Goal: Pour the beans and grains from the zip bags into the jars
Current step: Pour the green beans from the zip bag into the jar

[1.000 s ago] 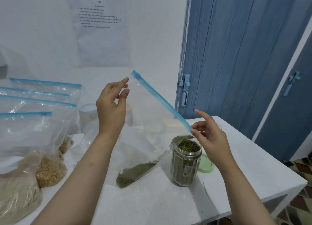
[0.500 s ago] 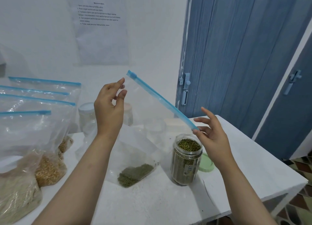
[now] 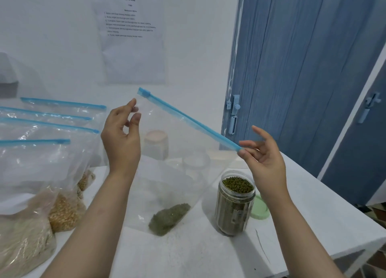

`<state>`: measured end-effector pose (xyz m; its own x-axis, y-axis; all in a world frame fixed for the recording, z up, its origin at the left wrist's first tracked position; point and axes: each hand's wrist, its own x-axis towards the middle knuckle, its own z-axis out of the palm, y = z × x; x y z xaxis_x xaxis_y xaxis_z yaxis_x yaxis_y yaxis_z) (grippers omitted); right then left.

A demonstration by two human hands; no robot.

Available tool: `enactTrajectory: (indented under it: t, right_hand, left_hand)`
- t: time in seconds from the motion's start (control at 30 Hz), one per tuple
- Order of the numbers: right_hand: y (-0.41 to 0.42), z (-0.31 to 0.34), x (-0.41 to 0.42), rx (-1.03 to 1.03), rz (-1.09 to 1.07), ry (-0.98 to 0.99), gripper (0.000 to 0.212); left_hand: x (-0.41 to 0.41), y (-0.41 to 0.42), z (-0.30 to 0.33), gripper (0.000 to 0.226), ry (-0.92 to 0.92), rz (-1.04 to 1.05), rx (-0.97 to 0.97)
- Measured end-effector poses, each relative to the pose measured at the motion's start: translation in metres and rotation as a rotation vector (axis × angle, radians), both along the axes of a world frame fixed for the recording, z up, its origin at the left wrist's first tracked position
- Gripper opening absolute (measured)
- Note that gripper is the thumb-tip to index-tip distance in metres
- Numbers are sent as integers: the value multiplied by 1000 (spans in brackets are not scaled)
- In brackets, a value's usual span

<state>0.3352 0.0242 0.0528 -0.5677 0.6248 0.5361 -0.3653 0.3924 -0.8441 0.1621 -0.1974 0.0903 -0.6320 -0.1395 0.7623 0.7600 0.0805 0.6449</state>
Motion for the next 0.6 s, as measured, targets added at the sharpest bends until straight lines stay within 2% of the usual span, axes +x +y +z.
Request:
enactTrajectory:
  t: [0.13,0.27,0.37,0.6]
  right_hand:
    - [-17,19,-24,11,113,105,49]
    - [-31,38,-48,-16,228,185,45]
    - [-45,49,-64,14,258,185,42]
    - [-93,68,-94,74,361,177,28]
  left_hand:
    - [-5,-27,-1,28,49,108,110]
    - [-6,-51,-4,31,18,135,145]
    - [-5,-66,-11,32,-33,163,127]
    - [10,-114,-19,25,-94,323,226]
